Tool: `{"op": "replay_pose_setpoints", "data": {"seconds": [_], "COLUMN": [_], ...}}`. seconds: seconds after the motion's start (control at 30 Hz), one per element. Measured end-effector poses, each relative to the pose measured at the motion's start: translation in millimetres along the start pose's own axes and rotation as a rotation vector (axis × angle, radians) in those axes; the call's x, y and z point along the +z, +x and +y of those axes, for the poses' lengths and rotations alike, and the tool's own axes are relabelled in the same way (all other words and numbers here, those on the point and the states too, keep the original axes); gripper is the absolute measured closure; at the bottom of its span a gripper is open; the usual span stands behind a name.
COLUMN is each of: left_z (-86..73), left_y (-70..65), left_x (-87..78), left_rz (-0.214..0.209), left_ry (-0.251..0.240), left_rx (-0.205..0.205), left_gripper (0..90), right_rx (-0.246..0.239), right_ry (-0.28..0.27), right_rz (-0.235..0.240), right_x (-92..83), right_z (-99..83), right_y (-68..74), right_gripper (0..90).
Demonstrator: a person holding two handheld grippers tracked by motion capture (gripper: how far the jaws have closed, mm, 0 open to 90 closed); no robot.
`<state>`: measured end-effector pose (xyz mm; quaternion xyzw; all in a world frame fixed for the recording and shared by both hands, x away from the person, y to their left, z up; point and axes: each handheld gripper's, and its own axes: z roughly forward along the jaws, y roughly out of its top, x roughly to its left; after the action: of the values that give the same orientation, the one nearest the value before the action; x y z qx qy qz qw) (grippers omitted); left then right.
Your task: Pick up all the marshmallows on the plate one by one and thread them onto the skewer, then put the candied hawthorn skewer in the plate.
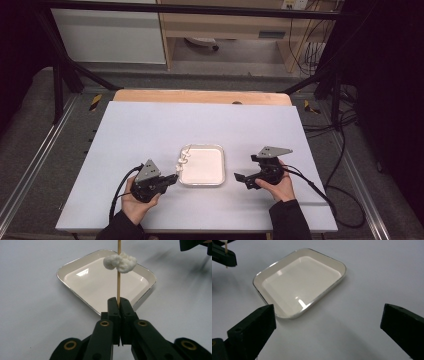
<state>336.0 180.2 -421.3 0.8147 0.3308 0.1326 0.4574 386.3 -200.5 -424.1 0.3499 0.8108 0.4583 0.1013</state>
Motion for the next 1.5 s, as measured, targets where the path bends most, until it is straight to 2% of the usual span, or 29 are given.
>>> {"op": "replay_pose_setpoints", "data": {"seconds": [0.1,0.4,0.5,0.6,0.77,1.0,1.33,1.5], "left_z": [2.1,14.8,20.5,26.9,39.4,50.2,52.2,50.0], "left_y": [0.3,4.1,4.9,5.5,4.6,5.8,8.6,7.6], "left_x": [0.7,1.4,3.9,8.0,17.2,34.0,60.0,68.1], "left_rz": [-0.005,-0.013,-0.016,-0.017,-0.021,-0.005,0.028,0.027], "left_ry": [0.013,0.034,0.049,0.068,0.103,0.147,0.229,0.256], "left_rx": [-0.001,-0.007,-0.01,-0.016,-0.014,-0.023,-0.009,-0.007], "left_gripper": [88.9,88.8,88.8,88.8,88.8,88.8,88.7,88.7], "right_rx": [-0.004,0.018,0.009,0.012,0.016,0.031,0.03,0.029], "right_ry": [0.013,0.012,0.024,0.017,0.021,0.017,0.014,0.016], "right_rz": [-0.021,-0.044,-0.062,-0.047,-0.055,-0.056,-0.06,-0.062], "right_x": [-3.6,-14.5,-17.2,-20.5,-25.8,-31.3,-32.1,-32.4], "right_z": [-8.5,-26.4,-31.3,-36.6,-42.7,-48.4,-48.2,-48.1], "right_y": [-4.1,-12.8,-13.3,-15.4,-18.2,-20.7,-20.9,-20.9], "right_gripper": [0.7,0.7,0.7,0.7,0.7,0.8,0.7,0.7]}}
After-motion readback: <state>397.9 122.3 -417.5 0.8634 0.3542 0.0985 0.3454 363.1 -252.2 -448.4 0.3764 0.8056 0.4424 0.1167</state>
